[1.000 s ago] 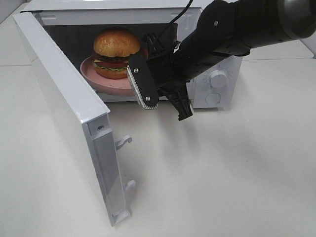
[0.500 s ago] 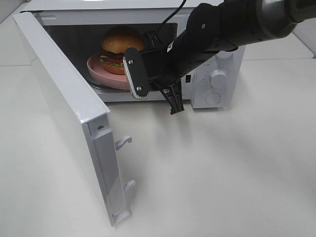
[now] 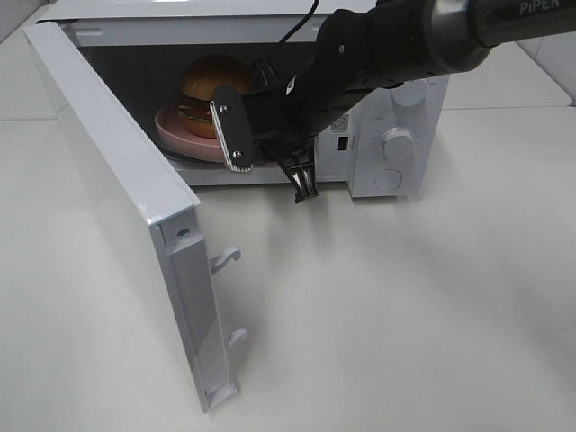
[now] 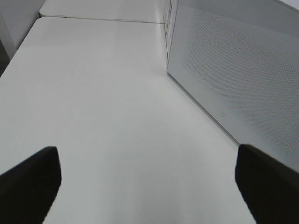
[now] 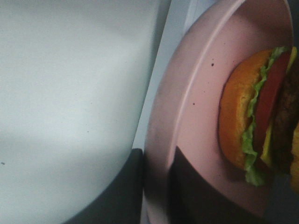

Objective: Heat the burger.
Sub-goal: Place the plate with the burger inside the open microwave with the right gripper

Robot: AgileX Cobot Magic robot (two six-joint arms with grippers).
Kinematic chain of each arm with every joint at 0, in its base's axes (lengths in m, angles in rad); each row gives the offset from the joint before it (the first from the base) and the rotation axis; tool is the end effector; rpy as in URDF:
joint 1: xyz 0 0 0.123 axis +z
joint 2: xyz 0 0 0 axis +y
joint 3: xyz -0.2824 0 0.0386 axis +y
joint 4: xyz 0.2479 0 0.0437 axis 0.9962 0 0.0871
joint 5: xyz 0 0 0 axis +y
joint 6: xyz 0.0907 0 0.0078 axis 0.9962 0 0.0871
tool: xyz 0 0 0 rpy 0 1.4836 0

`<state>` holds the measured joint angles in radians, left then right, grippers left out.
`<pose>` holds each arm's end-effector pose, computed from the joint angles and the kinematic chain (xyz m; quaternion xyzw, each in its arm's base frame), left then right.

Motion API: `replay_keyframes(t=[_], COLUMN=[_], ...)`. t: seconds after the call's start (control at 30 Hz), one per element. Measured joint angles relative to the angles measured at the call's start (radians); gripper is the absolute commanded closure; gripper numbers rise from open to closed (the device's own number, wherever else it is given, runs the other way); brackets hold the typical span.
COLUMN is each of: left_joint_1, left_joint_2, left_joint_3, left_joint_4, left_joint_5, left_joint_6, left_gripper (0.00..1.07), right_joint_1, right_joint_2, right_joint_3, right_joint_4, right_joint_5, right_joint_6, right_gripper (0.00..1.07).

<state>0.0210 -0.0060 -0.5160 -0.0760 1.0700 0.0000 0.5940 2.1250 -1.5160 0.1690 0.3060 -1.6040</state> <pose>-0.0081 -0.0062 0.2810 -0.0069 0.8493 -0.0324 0.5269 0.3881 0.2677 0.1701 -0.7971 0.4805 -0.1287 0.3422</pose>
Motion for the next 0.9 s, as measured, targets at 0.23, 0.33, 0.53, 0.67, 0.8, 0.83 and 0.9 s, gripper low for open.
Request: replay_keyframes(t=[0.23, 0.33, 0.53, 0.67, 0.8, 0.83, 0.9], left_joint_1=[0.000, 0.000, 0.000, 0.000, 0.000, 0.000, 0.000], left_joint_2=[0.000, 0.000, 0.000, 0.000, 0.000, 0.000, 0.000], left_joint_3=[0.000, 0.000, 0.000, 0.000, 0.000, 0.000, 0.000], left_joint_4=[0.000, 0.000, 0.000, 0.000, 0.000, 0.000, 0.000], left_joint_5=[0.000, 0.000, 0.000, 0.000, 0.000, 0.000, 0.000], left_joint_6=[0.005, 0.005, 0.005, 0.000, 0.005, 0.005, 0.005], left_gripper=[0.14, 0.14, 0.14, 0.14, 0.14, 0.14, 0.14], right_joint_1=[0.000, 0.000, 0.000, 0.000, 0.000, 0.000, 0.000], right_joint_2=[0.049, 0.056, 0.073, 0.073, 0.073, 0.073, 0.073], right_joint_3=[-0.079, -0.090, -0.109, -0.112, -0.113, -0.113, -0.114], right_joint_4=[-0.026, -0.034, -0.062, -0.090, -0.108, -0.108, -0.108], right_joint_5=[0.038, 0.038, 0.038, 0.037, 0.030, 0.030, 0.030], right_joint_6=[0.034, 0.037, 0.061, 0.070, 0.085, 0.085, 0.086], right_gripper=[0.97, 0.97, 0.95, 0.92, 0.85, 0.85, 0.79])
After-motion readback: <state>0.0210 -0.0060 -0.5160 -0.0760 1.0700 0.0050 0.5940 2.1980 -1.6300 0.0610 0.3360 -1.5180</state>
